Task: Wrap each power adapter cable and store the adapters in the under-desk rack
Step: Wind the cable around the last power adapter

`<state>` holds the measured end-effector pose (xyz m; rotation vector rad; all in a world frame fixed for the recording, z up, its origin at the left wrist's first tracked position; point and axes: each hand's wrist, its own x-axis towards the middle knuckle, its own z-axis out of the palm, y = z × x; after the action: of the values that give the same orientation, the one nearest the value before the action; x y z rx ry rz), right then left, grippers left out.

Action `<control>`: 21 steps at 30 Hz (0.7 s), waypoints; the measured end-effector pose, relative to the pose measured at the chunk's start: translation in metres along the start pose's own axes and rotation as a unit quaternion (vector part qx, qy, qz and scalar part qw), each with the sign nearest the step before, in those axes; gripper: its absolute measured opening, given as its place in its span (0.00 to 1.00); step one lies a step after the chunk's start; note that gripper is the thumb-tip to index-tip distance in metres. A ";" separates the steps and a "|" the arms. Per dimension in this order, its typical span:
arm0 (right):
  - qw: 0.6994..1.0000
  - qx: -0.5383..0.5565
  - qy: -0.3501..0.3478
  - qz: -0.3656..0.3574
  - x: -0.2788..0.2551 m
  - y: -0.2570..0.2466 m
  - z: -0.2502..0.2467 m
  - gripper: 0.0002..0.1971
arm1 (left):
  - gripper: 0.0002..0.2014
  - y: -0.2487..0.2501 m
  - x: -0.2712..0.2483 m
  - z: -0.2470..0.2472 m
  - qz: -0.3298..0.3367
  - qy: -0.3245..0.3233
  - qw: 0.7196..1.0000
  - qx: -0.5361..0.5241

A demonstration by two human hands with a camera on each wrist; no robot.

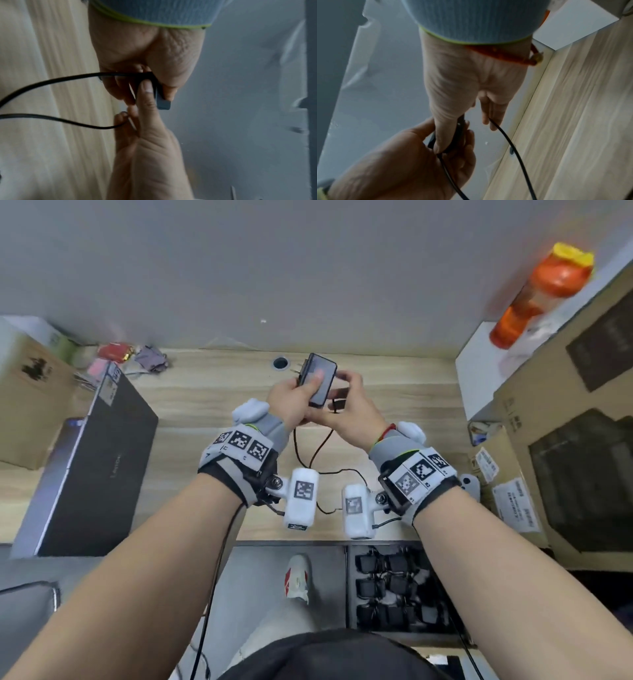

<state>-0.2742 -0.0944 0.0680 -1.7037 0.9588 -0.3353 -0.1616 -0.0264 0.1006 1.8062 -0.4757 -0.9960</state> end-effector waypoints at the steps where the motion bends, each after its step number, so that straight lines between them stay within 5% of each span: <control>1: 1.000 -0.009 -0.004 0.002 -0.007 -0.004 -0.003 0.42 | 0.16 0.011 -0.008 0.002 0.017 0.013 1.000 0.005; 5: 0.999 -0.022 -0.045 -0.021 -0.038 -0.017 -0.018 0.29 | 0.26 0.045 -0.044 0.012 0.067 0.020 0.998 -0.006; 10: 0.991 -0.058 -0.040 -0.114 -0.063 -0.039 -0.035 0.08 | 0.21 0.074 -0.074 0.023 0.108 -0.023 0.992 -0.055; 15: 0.990 -0.010 -0.035 -0.140 -0.073 -0.055 -0.055 0.15 | 0.16 0.100 -0.095 0.014 0.112 -0.048 0.990 -0.069; 21: 0.984 -0.055 0.050 -0.160 -0.074 -0.064 -0.084 0.13 | 0.12 0.106 -0.111 -0.005 0.077 -0.076 0.993 -0.052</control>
<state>-0.3481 -0.0920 0.1738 -1.9622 0.7849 -0.5934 -0.2104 0.0065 0.2420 1.5838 -0.6360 -1.0354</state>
